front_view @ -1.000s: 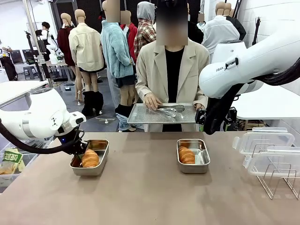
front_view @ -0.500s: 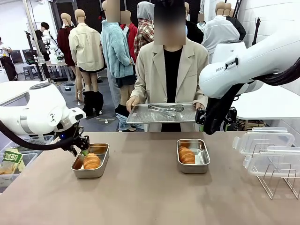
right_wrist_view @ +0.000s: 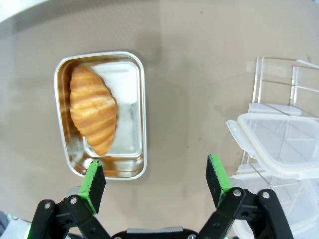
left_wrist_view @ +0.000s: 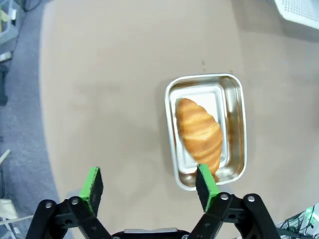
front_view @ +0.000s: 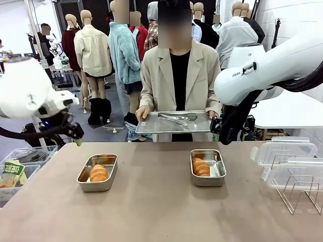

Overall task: Place the bread in airtight containers.
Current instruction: Pick up one Airtight Container lid and hand it to the human.

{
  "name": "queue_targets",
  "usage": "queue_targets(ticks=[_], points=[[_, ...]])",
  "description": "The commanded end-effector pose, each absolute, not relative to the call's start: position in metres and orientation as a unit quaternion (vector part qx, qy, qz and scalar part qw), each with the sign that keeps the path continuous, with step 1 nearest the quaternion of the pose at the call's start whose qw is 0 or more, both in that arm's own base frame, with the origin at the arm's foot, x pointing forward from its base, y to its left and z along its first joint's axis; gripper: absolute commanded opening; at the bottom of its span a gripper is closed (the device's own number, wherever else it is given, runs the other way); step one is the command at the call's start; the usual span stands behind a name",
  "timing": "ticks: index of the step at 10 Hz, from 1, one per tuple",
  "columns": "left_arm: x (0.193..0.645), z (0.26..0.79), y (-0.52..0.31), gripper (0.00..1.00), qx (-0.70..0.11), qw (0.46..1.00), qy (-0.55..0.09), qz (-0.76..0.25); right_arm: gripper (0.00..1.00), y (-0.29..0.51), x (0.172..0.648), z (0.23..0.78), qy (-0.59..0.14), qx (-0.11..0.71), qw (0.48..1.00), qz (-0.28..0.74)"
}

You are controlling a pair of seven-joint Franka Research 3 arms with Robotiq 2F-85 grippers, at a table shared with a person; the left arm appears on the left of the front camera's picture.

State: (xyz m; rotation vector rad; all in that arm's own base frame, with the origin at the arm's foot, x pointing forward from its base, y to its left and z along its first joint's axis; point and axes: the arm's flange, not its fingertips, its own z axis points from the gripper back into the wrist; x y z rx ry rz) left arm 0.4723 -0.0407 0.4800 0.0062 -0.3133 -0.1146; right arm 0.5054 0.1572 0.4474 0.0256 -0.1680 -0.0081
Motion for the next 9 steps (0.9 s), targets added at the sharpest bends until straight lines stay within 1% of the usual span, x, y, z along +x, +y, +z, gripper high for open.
queue_targets(ticks=[1,3,6,8,9], points=[[0.461,0.51,-0.013,1.0,0.01,0.986,-0.155,-0.058,1.0,0.159,0.506,0.446,-0.088,0.016,0.996,-0.012],[0.446,0.527,0.036,1.0,-0.017,0.985,-0.165,-0.045,1.0,0.159,0.506,0.446,-0.088,0.016,0.996,-0.012],[0.431,0.532,0.108,1.0,-0.053,0.985,-0.163,-0.008,1.0,0.159,0.506,0.446,-0.088,0.016,0.996,-0.012],[0.432,0.52,0.116,1.0,-0.062,0.987,-0.15,-0.004,1.0,0.159,0.506,0.446,-0.088,0.016,0.996,-0.012],[0.439,0.513,0.109,1.0,-0.065,0.989,-0.134,-0.027,1.0,0.159,0.506,0.446,-0.088,0.016,0.996,-0.012]])
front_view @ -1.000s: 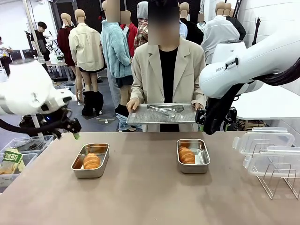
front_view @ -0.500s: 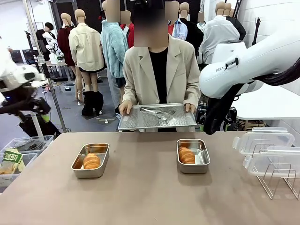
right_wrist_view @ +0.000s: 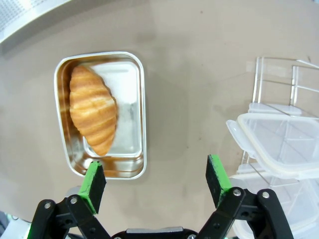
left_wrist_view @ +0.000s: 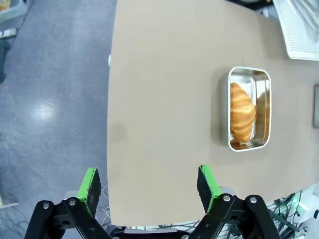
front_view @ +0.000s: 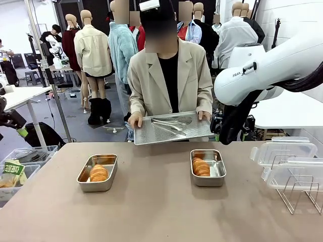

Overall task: Place the bread in airtight containers.
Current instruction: Pick up one Airtight Container lid and hand it to the human.

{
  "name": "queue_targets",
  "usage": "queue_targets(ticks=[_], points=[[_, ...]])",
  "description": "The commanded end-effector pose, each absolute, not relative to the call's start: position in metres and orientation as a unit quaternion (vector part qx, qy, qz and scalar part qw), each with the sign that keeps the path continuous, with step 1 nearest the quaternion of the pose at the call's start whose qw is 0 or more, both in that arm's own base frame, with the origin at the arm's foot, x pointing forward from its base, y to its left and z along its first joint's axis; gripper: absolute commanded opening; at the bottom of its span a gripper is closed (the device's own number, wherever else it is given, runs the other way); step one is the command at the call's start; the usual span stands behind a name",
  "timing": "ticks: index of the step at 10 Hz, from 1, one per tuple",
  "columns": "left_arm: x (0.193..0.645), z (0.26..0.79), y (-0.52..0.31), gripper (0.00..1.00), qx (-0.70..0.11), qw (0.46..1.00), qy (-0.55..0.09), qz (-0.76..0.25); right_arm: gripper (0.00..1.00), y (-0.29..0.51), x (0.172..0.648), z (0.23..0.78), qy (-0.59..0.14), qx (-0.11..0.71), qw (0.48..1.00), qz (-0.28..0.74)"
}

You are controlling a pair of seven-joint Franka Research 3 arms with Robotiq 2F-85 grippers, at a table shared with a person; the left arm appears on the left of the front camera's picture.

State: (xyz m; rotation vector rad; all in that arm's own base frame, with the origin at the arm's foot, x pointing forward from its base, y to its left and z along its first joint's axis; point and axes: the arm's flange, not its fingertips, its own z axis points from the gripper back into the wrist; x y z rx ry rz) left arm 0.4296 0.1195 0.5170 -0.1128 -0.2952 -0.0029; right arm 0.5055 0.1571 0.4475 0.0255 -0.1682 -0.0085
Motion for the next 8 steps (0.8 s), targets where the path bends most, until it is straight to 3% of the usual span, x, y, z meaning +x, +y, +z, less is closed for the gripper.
queue_targets(ticks=[1,8], points=[[0.4268,0.5237,0.123,1.0,-0.054,0.986,-0.157,0.004,1.0,0.1588,0.5065,0.4459,-0.088,0.016,0.996,-0.012],[0.4268,0.5237,0.123,1.0,-0.054,0.986,-0.157,0.004,1.0,0.1588,0.5065,0.4459,-0.088,0.016,0.996,-0.012]])
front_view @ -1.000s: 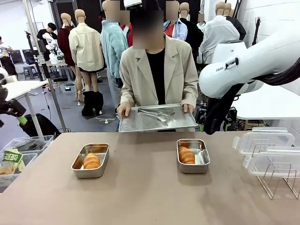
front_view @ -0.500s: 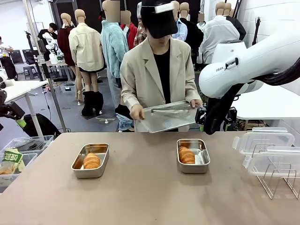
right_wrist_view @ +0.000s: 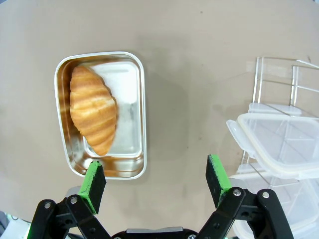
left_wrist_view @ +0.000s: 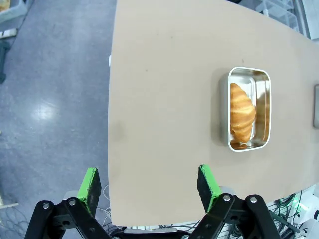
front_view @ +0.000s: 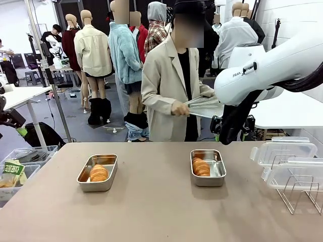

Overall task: Place the bread in airtight containers.
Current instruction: Pick up one Airtight Container lid and hand it to the human.

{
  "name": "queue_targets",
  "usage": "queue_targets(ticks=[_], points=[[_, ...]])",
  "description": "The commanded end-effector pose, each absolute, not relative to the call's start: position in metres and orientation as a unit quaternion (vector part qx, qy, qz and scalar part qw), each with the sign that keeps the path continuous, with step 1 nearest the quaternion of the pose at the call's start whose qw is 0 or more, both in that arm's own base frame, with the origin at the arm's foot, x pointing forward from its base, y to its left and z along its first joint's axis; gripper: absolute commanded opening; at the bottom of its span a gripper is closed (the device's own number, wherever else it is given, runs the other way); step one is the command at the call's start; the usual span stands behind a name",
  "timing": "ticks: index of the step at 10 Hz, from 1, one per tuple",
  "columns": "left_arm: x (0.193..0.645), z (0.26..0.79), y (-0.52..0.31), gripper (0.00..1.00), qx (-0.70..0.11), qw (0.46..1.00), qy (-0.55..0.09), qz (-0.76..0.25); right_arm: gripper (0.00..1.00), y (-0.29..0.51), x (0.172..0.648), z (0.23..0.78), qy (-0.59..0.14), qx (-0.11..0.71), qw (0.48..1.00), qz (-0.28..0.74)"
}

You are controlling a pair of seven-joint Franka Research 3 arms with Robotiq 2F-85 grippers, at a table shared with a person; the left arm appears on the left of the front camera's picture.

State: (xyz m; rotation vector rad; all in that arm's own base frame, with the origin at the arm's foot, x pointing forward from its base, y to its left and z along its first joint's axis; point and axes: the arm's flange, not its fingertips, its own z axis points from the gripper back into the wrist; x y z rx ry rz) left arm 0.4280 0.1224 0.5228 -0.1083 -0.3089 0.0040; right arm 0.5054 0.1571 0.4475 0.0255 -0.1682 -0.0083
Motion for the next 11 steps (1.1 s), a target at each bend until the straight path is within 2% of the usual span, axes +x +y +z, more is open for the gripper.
queue_targets(ticks=[1,11], points=[[0.4268,0.5237,0.123,1.0,-0.054,0.986,-0.157,0.004,1.0,0.1588,0.5065,0.4459,-0.088,0.016,0.996,-0.012],[0.4268,0.5237,0.123,1.0,-0.054,0.986,-0.157,0.004,1.0,0.1588,0.5065,0.4459,-0.088,0.016,0.996,-0.012]])
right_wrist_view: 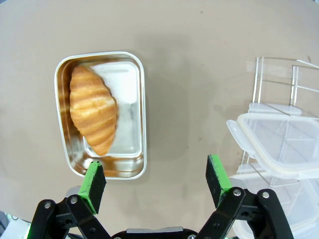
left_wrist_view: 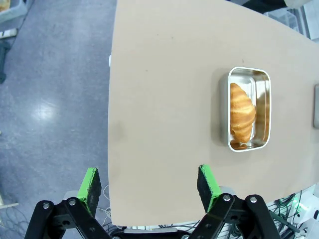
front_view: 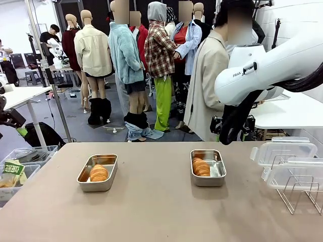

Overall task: Place the bread in airtight containers.
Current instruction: Pick up one Airtight Container lid and hand it to the human.

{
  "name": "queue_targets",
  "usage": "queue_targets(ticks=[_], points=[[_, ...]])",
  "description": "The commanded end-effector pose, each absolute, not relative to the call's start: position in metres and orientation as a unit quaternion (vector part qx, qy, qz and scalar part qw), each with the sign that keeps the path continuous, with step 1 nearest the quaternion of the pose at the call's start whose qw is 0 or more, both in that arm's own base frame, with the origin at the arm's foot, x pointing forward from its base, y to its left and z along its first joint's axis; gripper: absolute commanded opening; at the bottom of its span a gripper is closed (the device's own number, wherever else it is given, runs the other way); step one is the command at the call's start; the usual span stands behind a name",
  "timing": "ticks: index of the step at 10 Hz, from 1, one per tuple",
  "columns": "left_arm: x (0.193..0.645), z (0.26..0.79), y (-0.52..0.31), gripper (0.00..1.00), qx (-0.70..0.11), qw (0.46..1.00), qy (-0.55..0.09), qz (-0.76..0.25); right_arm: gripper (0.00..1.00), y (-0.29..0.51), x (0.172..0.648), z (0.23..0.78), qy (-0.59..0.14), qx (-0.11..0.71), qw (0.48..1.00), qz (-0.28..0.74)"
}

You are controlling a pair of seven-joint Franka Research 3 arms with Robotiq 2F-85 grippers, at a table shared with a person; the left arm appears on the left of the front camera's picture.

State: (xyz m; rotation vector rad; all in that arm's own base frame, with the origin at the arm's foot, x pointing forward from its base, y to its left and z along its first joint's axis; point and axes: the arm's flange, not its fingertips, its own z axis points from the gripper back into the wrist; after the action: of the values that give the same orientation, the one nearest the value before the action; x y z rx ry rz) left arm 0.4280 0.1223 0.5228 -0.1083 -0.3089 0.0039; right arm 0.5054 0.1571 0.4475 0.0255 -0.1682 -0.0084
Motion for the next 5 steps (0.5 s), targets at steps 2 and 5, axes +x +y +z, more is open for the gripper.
queue_targets(ticks=[2,5], points=[[0.4268,0.5237,0.123,1.0,-0.054,0.986,-0.157,0.004,1.0,0.1588,0.5065,0.4459,-0.088,0.016,0.996,-0.012],[0.4268,0.5237,0.123,1.0,-0.054,0.986,-0.157,0.004,1.0,0.1588,0.5065,0.4459,-0.088,0.016,0.996,-0.012]])
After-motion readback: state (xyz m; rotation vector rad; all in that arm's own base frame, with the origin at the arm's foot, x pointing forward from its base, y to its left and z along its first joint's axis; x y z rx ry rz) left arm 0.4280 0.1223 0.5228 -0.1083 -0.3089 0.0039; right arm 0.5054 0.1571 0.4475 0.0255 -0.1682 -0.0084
